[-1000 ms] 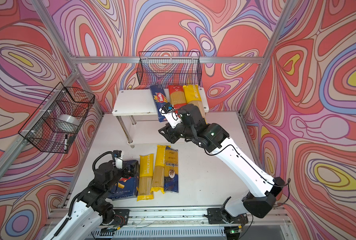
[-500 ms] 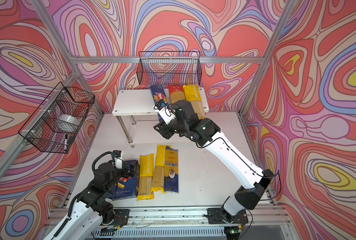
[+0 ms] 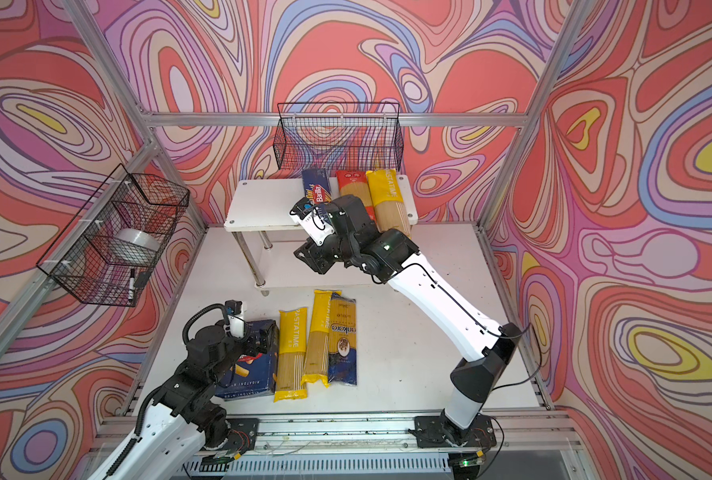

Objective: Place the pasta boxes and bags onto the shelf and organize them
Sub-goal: 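Open the right gripper and draw it back from the standing blue box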

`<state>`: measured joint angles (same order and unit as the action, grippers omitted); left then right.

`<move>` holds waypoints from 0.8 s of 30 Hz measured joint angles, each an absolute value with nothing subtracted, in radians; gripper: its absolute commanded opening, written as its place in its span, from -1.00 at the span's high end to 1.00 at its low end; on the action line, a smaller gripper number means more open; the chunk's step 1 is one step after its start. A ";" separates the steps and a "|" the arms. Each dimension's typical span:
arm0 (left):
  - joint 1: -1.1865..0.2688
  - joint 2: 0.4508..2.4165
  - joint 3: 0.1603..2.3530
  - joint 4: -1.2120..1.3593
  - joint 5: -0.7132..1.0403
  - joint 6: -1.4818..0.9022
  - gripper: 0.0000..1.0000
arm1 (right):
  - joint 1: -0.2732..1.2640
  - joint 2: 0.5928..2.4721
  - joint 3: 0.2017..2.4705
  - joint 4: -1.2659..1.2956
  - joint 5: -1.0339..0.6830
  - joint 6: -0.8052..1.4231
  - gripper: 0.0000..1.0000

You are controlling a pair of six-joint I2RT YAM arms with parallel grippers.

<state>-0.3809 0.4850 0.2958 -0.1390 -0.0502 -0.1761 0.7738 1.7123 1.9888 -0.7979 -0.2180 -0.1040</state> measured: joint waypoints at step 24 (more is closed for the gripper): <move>-0.381 0.473 0.296 -0.139 -0.050 -0.176 -1.00 | 0.786 1.800 2.060 -0.770 -0.279 -0.130 0.00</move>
<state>-0.3809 0.4728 0.2958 -0.1390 -0.0502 -0.1761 0.7856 1.8000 2.0598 -0.7704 -0.2790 -0.1303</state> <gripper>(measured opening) 0.994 0.500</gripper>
